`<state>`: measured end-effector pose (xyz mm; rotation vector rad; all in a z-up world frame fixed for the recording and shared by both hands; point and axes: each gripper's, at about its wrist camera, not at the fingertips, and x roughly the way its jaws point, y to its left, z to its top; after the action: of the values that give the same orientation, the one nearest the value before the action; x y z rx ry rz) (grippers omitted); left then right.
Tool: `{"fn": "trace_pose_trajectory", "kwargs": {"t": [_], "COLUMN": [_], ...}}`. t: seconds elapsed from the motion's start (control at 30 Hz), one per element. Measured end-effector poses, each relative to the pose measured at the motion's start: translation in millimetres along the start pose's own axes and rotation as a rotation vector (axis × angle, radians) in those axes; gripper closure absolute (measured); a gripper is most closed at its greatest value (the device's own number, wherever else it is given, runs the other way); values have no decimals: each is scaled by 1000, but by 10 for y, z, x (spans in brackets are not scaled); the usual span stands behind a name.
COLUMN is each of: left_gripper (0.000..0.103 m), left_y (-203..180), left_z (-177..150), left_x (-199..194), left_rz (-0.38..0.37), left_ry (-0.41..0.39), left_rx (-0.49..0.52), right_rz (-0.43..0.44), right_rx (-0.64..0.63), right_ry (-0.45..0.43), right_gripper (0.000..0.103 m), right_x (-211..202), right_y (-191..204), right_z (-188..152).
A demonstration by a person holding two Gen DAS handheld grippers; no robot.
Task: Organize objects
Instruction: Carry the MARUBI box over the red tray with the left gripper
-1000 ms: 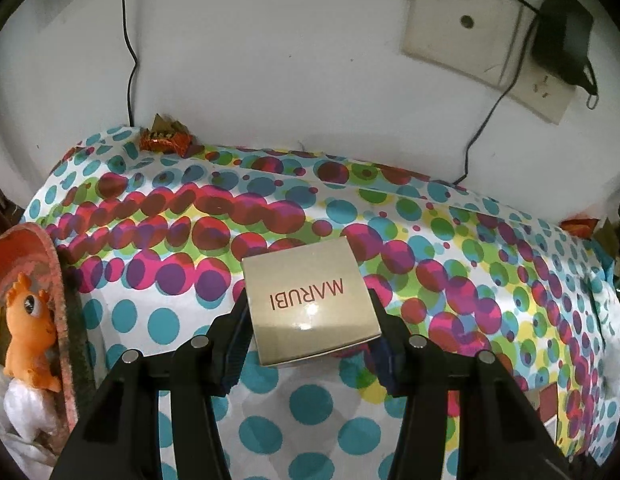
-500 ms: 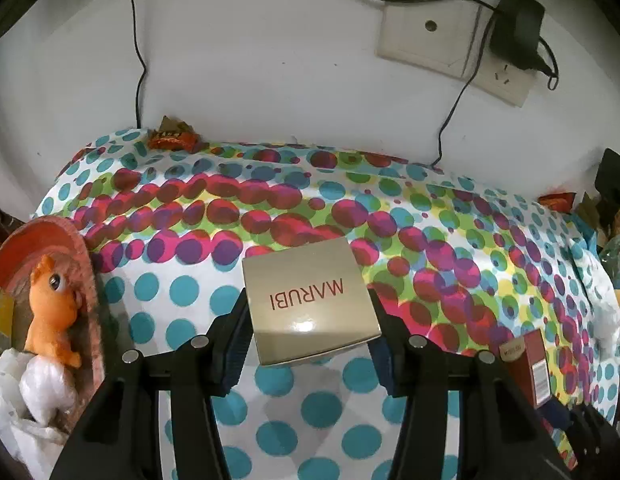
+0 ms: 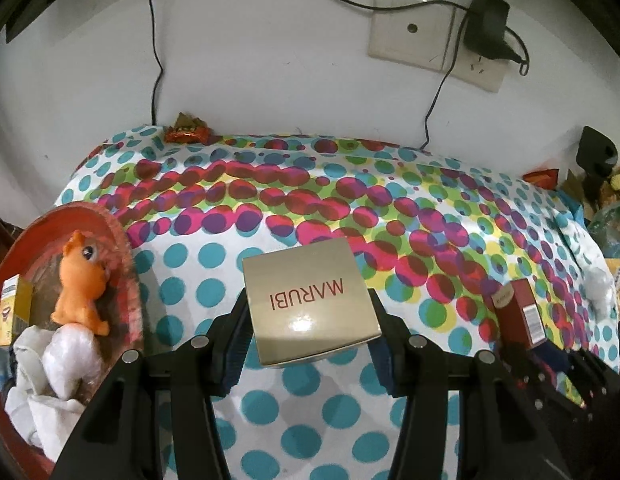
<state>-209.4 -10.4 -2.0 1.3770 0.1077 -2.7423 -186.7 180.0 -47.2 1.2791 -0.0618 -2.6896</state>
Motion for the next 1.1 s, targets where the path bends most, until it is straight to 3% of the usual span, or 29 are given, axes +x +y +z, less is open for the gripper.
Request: {"fn": "trace_pose_trajectory", "kwargs": {"t": [0.3,0.77,1.1], "left_gripper": [54,54,54], "left_y": [334,1549,2243], "left_z": [-78,-224,-457], "left_x": [-233,-488,-458], "left_rz": [10,137,182], "left_ry": [-13,-26,-1], "left_rx": [-22,-140,-203], "right_rz": [-11,-71,-94], "right_rx": [-6,-52,-63], "right_ry": [1,7,8], "right_gripper": [71,71,71], "right_x": [10,-14,-64], "right_y": [31,88,116], "right_z": [2,-31,-39]}}
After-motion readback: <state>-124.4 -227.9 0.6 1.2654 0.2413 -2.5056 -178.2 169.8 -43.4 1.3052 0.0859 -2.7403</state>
